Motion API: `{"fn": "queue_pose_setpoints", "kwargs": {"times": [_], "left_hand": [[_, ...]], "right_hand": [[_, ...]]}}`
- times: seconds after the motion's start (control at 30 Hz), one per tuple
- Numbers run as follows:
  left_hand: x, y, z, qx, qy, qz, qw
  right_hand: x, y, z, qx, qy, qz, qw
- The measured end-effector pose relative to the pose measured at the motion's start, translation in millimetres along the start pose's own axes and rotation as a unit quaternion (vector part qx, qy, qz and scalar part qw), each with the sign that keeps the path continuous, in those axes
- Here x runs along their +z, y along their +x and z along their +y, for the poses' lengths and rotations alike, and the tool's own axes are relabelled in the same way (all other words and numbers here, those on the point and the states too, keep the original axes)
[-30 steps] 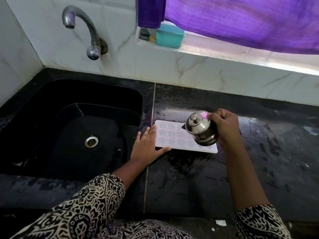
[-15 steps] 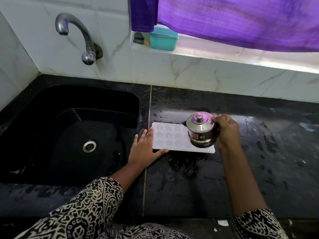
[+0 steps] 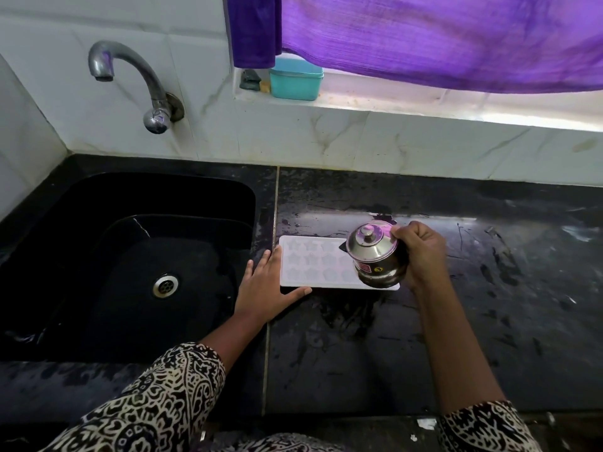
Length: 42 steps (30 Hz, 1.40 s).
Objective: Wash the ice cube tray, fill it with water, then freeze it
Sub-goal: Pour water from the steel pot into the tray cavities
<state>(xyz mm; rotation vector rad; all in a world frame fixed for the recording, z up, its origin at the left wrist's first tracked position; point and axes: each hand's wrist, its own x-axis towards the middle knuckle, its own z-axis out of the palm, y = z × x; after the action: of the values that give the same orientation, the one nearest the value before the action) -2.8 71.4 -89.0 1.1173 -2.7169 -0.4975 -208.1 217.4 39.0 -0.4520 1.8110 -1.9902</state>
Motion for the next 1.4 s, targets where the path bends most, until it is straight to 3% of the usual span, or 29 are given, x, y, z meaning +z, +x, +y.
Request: {"fn": "queue_pose_setpoints", "kwargs": {"times": [0.87, 1.4], "left_hand": [[0.4, 0.7, 1.5, -0.02, -0.014, -0.009, 1.0], [1.5, 1.6, 1.0, -0.019, -0.021, -0.001, 1.0]], "right_hand": [[-7.6, 19.8, -9.5, -0.103, -0.18, -0.111, 0.972], [-3.6, 28.0, -11.3, -0.13, -0.252, -0.128, 0.95]]}}
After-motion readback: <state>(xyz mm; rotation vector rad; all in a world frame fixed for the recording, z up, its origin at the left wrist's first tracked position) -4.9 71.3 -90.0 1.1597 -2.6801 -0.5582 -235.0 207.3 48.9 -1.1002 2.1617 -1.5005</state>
